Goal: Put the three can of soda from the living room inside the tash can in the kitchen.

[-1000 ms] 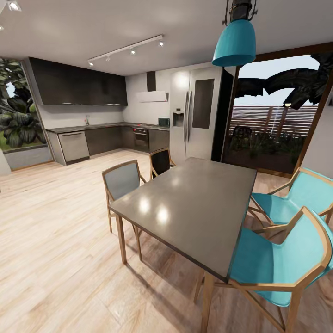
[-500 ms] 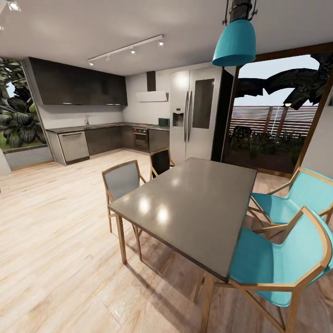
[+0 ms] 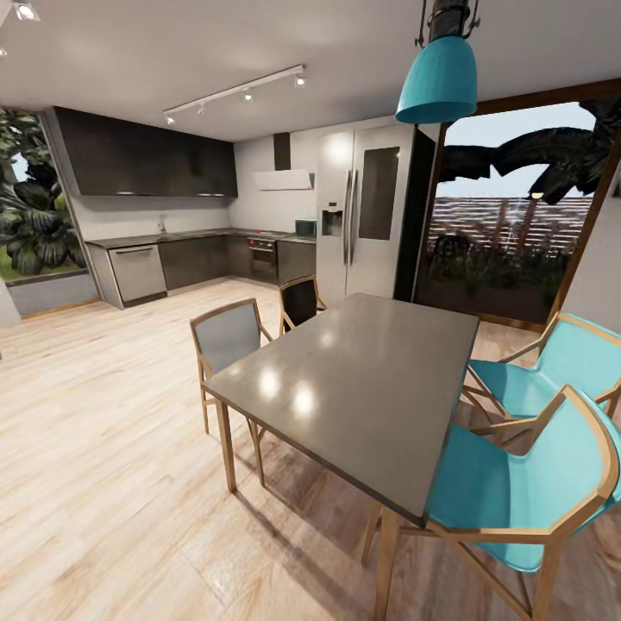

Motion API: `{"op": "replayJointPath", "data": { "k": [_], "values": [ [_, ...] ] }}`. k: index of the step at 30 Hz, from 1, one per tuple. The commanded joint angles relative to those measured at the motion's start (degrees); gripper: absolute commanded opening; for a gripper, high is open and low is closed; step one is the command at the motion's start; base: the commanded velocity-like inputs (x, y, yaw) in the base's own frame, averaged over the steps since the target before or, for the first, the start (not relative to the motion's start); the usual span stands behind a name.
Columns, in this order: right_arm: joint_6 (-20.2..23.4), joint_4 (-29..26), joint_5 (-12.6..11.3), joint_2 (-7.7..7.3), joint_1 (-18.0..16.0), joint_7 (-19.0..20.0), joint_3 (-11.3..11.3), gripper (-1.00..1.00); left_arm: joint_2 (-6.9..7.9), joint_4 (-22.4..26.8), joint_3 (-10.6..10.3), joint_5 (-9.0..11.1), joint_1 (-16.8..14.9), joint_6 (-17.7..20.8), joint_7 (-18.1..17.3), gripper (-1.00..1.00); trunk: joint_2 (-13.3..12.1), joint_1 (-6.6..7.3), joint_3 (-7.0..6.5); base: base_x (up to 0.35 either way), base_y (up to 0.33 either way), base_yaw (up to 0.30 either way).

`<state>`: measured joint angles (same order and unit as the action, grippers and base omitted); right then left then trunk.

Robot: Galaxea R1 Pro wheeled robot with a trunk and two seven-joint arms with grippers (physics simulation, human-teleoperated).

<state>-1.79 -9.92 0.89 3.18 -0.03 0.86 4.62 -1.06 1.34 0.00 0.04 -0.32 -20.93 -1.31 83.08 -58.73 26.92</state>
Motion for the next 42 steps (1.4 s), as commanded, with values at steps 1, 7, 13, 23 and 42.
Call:
{"op": "replayJointPath", "data": {
  "k": [1, 7, 13, 23, 42],
  "values": [
    [-1.0, -1.8, 0.0, 0.02, 0.1, 0.2, 0.1, 1.00, 0.02, 0.0, 0.0, 0.0, 0.0, -3.3, -0.7, 1.00, 0.0, 0.00, 0.01, 0.000, 0.000, 0.000],
    [-13.5, -8.6, 0.2, 0.36, 0.2, 5.6, 0.6, 1.00, -0.18, 3.5, 0.1, 0.0, -0.5, -5.4, -3.0, 1.00, 0.0, 0.00, 0.01, 0.000, 0.000, 0.000],
    [-14.4, -16.0, 0.3, 0.45, 0.3, 5.8, 0.6, 1.00, -0.44, 21.5, 0.1, 0.1, 0.1, -2.9, -3.0, 1.00, 0.0, 0.00, 0.01, 0.000, 0.000, 0.000],
    [-14.6, -32.0, 1.2, 0.47, 0.2, 5.7, 1.2, 1.00, -0.84, 61.6, -0.5, 0.1, 5.8, 11.3, -3.0, 1.00, 0.0, 0.00, 0.01, 0.000, 0.000, 0.000],
    [-18.3, -43.4, 5.4, -0.42, 0.3, 0.6, 0.6, 1.00, -0.36, 65.3, -0.3, -0.3, 6.8, 12.7, -3.2, 1.00, 0.0, 0.00, 0.01, 0.000, 0.000, 0.000]
  ]
}}
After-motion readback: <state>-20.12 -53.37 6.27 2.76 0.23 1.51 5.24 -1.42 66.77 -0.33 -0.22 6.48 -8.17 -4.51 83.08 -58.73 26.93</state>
